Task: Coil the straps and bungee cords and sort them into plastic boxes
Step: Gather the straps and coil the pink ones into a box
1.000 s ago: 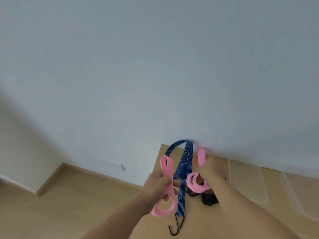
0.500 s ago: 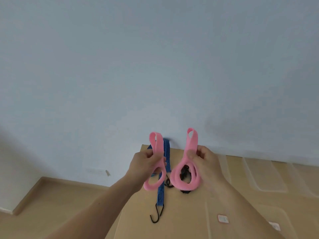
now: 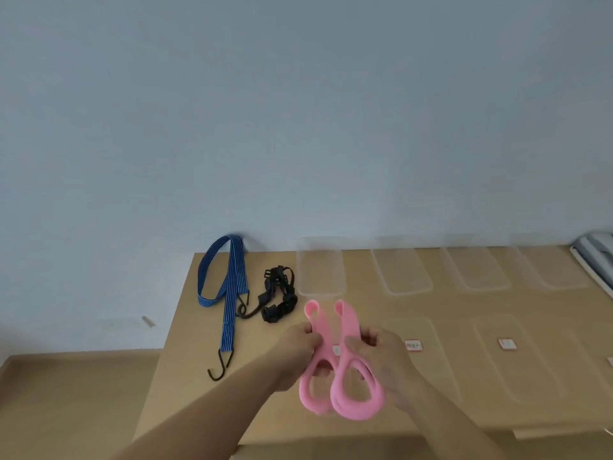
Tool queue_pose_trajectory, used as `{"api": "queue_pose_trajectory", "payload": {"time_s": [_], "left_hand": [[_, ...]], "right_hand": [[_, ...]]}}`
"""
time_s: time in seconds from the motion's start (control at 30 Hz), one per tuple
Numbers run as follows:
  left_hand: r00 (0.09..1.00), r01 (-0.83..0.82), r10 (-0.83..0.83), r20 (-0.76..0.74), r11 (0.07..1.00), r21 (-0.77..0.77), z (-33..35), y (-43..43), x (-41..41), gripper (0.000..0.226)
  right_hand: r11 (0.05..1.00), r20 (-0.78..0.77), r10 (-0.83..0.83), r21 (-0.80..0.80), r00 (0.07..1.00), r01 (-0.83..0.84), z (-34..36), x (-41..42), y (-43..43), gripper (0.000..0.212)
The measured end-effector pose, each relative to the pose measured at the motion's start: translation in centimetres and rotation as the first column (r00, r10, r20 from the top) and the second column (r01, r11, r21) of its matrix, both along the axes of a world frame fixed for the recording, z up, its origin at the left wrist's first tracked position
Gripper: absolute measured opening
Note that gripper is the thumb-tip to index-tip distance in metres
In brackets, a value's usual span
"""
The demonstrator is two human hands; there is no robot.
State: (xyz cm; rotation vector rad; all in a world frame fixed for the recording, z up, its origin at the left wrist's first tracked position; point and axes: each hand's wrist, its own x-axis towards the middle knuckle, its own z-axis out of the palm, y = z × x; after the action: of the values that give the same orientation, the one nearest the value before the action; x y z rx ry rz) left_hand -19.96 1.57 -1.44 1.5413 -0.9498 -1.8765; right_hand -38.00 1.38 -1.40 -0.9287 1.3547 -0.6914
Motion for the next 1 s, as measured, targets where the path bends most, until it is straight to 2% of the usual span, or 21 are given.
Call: {"api": "queue_pose_trajectory", "payload": {"time_s": [0.1, 0.23, 0.3, 0.37, 0.47, 0.53, 0.6, 0.7, 0.8, 0.87, 1.0], "left_hand": [[0.998, -0.032, 0.03, 0.059, 0.999, 0.028, -1.3, -0.5, -1.1, 0.023], [0.972, -0.1, 0.095, 0.216, 0.995, 0.015, -3.3, -1.4, -1.8, 0.02], [0.965, -0.121, 0.111, 0.239, 0.992, 0.027, -4.0, -1.7, -1.9, 0.017], [0.961, -0.108, 0.098, 0.258, 0.994, 0.027, -4.3, -1.8, -2.2, 0.015], [0.899, -0.004, 0.021, 0.437, 0.999, -0.04, -4.8, -2.0, -2.4, 0.023], [0.849, 0.024, 0.019, 0.528, 0.997, -0.075, -5.3, -1.8, -2.3, 0.031], [0.811, 0.086, -0.007, 0.585, 0.991, -0.107, -5.4, -1.2, -2.2, 0.028], [0.721, 0.226, -0.066, 0.69, 0.963, -0.144, -5.8, 0.0, -2.2, 0.028], [0.667, 0.258, -0.075, 0.741, 0.956, -0.136, -6.3, 0.9, -2.3, 0.038], [0.654, 0.292, -0.101, 0.75, 0.948, -0.127, -6.2, 1.0, -2.3, 0.032], [0.558, 0.413, -0.225, 0.799, 0.91, -0.032, -5.4, 0.1, -2.4, 0.027]], "right_hand": [[0.999, -0.027, 0.026, 0.023, 0.999, -0.026, -1.6, -1.2, -0.6, 0.008], [0.998, 0.044, 0.05, 0.042, 0.998, -0.052, -2.9, -1.1, -1.6, 0.011], [0.997, 0.07, 0.063, 0.043, 0.996, -0.066, -3.4, -0.8, -2.0, 0.014], [0.993, 0.08, 0.11, 0.034, 0.991, -0.113, -4.1, -0.6, -2.2, 0.014], [0.99, 0.054, 0.131, 0.045, 0.99, -0.133, -5.1, -0.3, -2.3, 0.012], [0.988, -0.003, 0.137, 0.067, 0.991, -0.137, -5.9, -0.1, -2.3, 0.013], [0.987, -0.083, 0.153, 0.064, 0.985, -0.148, -6.6, 0.1, -2.3, 0.013], [0.978, -0.266, 0.195, -0.02, 0.944, -0.207, -7.3, 0.4, -2.2, 0.011], [0.937, -0.567, 0.146, -0.184, 0.811, -0.297, -7.9, 0.4, -2.0, 0.017], [0.916, -0.706, 0.127, -0.185, 0.697, -0.355, -8.2, 0.2, -1.9, 0.024], [0.91, -0.708, 0.237, -0.077, 0.666, -0.406, -8.6, 0.3, -2.1, 0.026]]}}
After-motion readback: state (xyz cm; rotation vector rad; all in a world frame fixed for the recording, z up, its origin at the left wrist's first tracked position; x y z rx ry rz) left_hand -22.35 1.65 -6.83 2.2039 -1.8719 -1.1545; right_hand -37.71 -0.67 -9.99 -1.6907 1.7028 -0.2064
